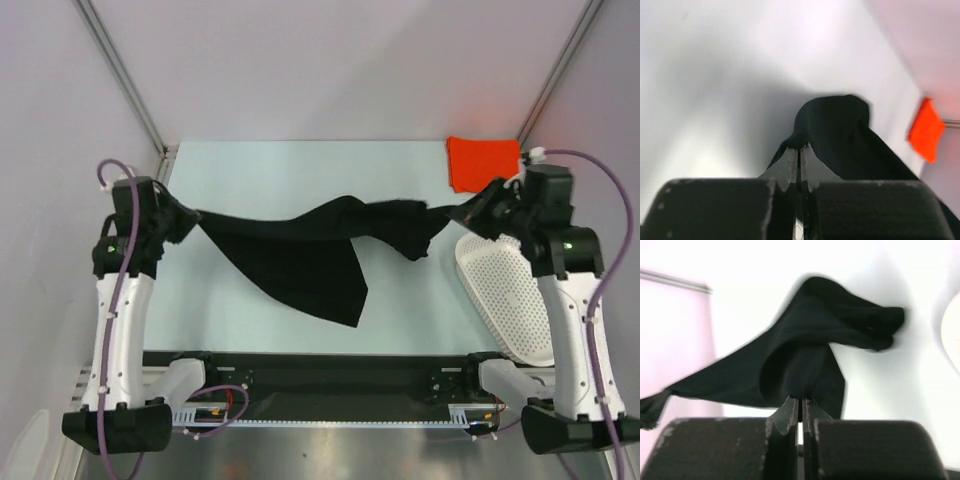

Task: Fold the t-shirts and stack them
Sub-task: Flatten the tshirt out

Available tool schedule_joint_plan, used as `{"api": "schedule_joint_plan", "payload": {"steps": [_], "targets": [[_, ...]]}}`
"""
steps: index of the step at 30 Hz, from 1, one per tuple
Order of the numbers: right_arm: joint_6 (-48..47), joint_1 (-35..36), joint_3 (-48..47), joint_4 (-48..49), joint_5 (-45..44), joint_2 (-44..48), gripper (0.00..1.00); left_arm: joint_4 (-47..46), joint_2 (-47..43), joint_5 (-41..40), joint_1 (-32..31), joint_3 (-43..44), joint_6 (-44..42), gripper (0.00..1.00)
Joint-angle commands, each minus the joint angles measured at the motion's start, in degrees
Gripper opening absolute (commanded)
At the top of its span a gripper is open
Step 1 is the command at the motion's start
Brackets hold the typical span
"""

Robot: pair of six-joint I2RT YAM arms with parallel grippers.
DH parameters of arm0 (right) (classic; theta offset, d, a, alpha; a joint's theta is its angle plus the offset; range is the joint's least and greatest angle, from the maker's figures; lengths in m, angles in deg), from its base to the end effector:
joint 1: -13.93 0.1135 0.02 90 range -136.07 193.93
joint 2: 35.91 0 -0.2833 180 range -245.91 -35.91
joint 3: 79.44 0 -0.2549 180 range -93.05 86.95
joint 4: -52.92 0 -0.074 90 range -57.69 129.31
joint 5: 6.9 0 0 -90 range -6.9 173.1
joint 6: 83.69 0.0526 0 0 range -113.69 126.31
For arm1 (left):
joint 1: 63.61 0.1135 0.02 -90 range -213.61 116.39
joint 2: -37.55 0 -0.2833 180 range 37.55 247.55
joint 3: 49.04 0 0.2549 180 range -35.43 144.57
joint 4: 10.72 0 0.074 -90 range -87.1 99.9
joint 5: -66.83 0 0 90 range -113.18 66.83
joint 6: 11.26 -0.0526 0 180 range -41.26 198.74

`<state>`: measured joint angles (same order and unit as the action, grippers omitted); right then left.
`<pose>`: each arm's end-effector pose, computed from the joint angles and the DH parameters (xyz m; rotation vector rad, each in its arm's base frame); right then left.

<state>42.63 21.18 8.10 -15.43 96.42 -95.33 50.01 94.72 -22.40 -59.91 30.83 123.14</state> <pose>0.1886 0.0362 0.4240 0.4326 2.2093 0.6749 0.2009 0.0123 0.3719 -0.9162 2.0712 -0.3982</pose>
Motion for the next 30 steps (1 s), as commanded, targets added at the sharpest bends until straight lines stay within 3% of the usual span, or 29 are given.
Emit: {"api": "schedule_joint_plan", "payload": {"steps": [1,5,8,13,19,25,30], "targets": [[0.9,-11.7,-4.8,1.2,21.8,2.2,0.0,3.9,-3.1,0.5,-0.9,13.1,-3.3,0.0],[3.2,-13.8,-9.7,2.6,24.1,2.0,0.0,8.2,-4.8,-3.5,-1.5,28.8,-7.7,0.0],[4.5,-14.7,-15.3,3.3,24.3,-0.6,0.0,9.0,-5.7,-5.1,-1.4,34.4,-10.1,0.0],[12.2,-15.8,-23.3,14.8,28.5,-7.9,0.0,3.3,-6.0,3.2,-1.5,35.7,-11.9,0.0],[15.3,-18.0,-36.8,20.7,29.9,-16.9,0.0,-5.4,-0.2,13.3,-1.4,41.7,-9.6,0.01],[16.0,-19.3,-46.6,24.7,32.0,-17.0,0.0,-5.9,3.0,16.5,-1.5,51.8,-8.8,0.0],[16.3,-19.2,-54.5,27.1,29.2,-14.1,0.0,-2.2,-1.0,17.5,-1.4,54.2,-11.5,0.0]]}}
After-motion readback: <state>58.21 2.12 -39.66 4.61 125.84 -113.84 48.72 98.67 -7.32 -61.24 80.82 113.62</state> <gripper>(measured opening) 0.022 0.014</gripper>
